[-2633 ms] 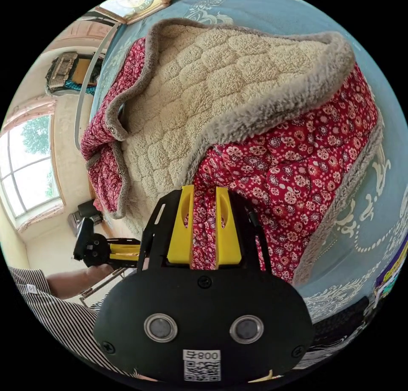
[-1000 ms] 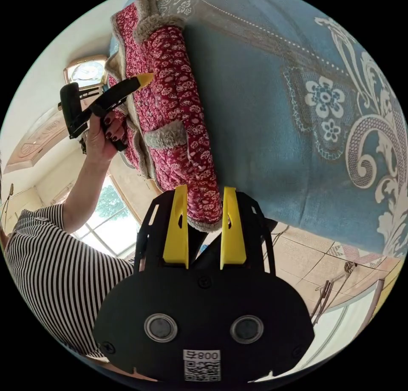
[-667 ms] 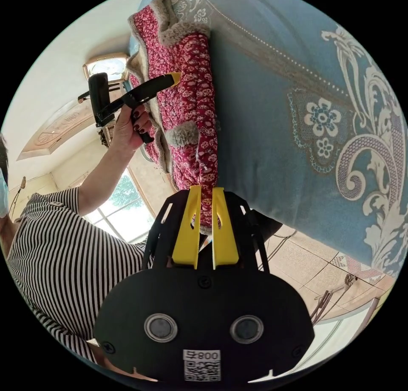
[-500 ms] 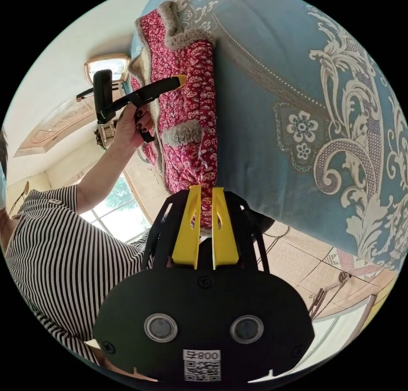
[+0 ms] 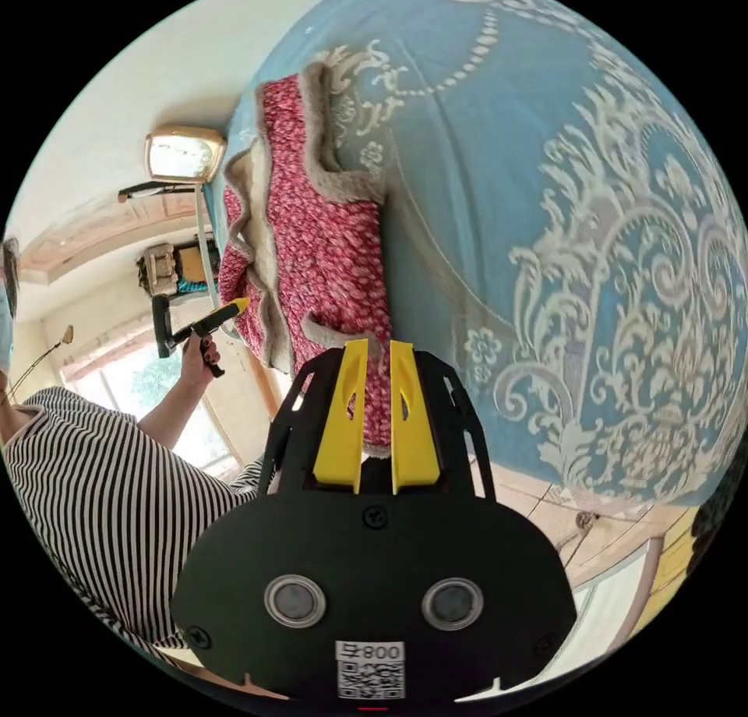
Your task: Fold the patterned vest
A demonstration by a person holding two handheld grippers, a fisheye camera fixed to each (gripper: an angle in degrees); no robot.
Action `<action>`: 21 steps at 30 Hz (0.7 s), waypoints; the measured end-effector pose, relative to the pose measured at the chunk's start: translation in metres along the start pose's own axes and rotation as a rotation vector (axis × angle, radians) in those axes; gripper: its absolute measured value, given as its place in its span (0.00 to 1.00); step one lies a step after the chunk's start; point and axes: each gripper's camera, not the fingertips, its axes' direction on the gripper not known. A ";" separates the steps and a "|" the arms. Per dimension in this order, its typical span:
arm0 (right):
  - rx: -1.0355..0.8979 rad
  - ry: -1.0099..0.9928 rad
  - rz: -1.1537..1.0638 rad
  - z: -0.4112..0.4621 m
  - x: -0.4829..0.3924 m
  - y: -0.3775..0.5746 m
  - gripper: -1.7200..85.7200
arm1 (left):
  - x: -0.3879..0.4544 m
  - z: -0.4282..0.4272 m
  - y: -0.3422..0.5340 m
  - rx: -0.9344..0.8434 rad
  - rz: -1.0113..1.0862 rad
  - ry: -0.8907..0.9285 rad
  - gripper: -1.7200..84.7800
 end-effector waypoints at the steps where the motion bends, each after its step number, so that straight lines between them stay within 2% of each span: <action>1: -0.005 -0.006 -0.098 0.006 -0.026 -0.023 0.10 | -0.004 0.000 0.005 -0.011 -0.014 -0.010 0.12; 4: -0.057 -0.063 -0.336 0.043 -0.097 -0.089 0.12 | -0.013 0.017 0.020 -0.081 -0.039 -0.032 0.14; 7: -0.121 -0.086 -0.478 0.093 -0.160 -0.148 0.14 | -0.018 0.043 0.024 -0.164 -0.066 -0.030 0.13; 11: -0.192 -0.124 -0.533 0.145 -0.215 -0.195 0.14 | -0.026 0.041 0.034 -0.143 -0.067 -0.040 0.09; 16: -0.334 -0.186 -0.480 0.196 -0.253 -0.225 0.08 | -0.044 0.016 0.066 -0.050 -0.087 0.117 0.07; 19: -0.336 -0.269 -0.514 0.179 -0.274 -0.228 0.06 | -0.048 -0.009 0.090 -0.008 -0.025 0.185 0.07; 21: -0.359 -0.308 -0.545 0.157 -0.289 -0.233 0.06 | -0.043 -0.021 0.110 -0.055 0.083 0.220 0.06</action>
